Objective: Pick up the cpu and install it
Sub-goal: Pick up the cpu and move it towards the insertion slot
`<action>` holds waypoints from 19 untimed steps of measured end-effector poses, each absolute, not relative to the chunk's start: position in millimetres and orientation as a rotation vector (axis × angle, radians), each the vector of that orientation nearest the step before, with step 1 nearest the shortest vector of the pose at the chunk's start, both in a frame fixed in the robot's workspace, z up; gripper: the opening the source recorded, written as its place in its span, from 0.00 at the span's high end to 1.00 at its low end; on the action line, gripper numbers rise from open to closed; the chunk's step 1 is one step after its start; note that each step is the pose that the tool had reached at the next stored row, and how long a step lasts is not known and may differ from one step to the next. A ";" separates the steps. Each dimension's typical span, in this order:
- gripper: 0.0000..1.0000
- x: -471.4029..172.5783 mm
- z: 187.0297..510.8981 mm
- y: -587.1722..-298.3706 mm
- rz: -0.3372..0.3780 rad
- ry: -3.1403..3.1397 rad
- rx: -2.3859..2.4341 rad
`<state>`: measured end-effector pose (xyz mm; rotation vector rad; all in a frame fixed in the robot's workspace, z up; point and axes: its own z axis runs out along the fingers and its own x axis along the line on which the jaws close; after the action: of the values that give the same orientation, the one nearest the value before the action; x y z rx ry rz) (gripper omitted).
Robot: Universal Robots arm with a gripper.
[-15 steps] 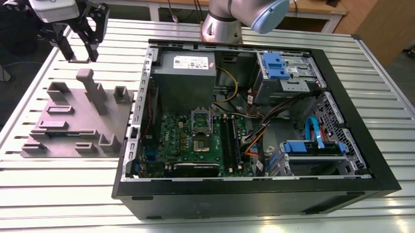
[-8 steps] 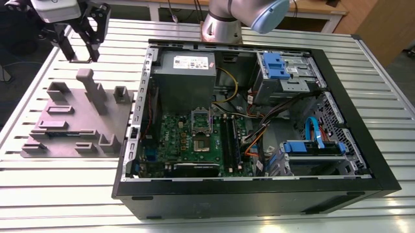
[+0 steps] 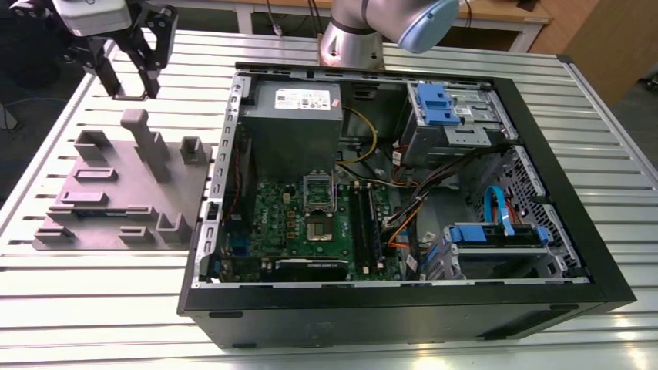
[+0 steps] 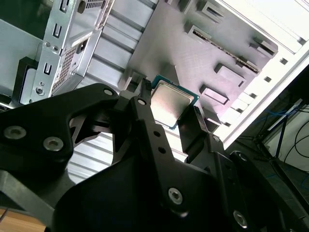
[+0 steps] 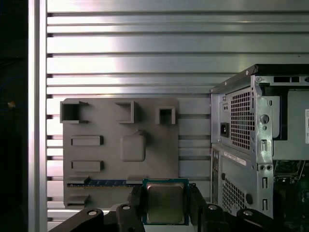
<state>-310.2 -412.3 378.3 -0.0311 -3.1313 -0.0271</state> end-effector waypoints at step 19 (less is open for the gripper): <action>0.53 -304.5 378.3 -412.3 -0.027 -3.131 -0.031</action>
<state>-304.5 -412.3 378.3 -0.0311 -3.1312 -0.0271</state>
